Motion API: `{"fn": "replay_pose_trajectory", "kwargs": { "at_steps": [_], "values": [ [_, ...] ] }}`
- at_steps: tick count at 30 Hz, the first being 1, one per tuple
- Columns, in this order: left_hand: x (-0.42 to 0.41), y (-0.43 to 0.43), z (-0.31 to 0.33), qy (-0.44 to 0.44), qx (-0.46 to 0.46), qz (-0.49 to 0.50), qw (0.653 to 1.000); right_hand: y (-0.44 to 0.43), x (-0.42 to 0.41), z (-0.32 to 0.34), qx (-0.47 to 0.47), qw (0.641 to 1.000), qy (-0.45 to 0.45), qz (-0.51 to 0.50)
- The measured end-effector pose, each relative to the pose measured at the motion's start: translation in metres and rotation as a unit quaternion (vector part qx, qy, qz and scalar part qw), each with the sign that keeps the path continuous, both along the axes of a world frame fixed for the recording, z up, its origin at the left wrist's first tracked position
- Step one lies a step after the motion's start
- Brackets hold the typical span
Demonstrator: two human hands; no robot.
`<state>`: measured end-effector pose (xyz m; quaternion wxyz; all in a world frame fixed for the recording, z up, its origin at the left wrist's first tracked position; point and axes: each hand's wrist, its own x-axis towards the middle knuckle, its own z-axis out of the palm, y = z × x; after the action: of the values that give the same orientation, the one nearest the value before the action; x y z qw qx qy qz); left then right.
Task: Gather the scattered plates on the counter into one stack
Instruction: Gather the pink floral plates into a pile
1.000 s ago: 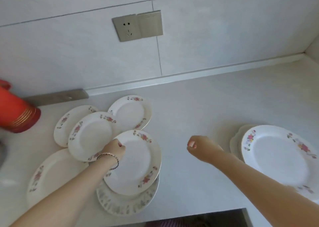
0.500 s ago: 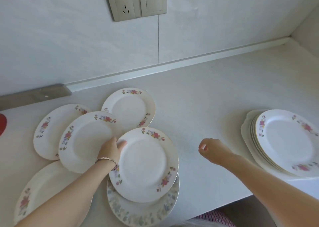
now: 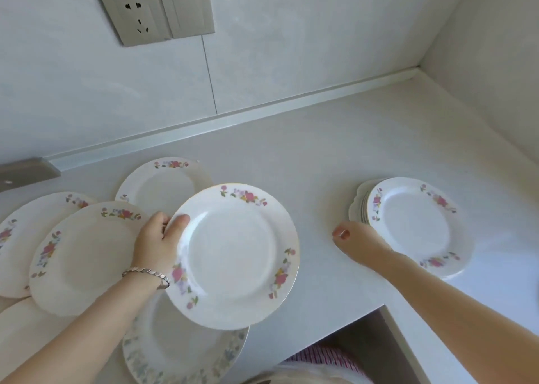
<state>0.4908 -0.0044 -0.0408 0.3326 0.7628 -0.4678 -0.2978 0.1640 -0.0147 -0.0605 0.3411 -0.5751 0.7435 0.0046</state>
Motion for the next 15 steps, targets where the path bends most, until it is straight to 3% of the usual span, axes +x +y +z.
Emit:
{"fn": "replay_pose_trajectory", "kwargs": {
  "at_steps": [9, 15],
  "values": [
    [-0.189, -0.011, 0.003, 0.178, 0.045, 0.021, 0.983, 0.039, -0.157, 0.009, -0.095, 0.976, -0.021, -0.195],
    [-0.295, -0.023, -0.020, 0.219, 0.081, -0.006, 0.972, 0.078, -0.228, 0.001, -0.091, 0.957, -0.011, -0.277]
  ]
}}
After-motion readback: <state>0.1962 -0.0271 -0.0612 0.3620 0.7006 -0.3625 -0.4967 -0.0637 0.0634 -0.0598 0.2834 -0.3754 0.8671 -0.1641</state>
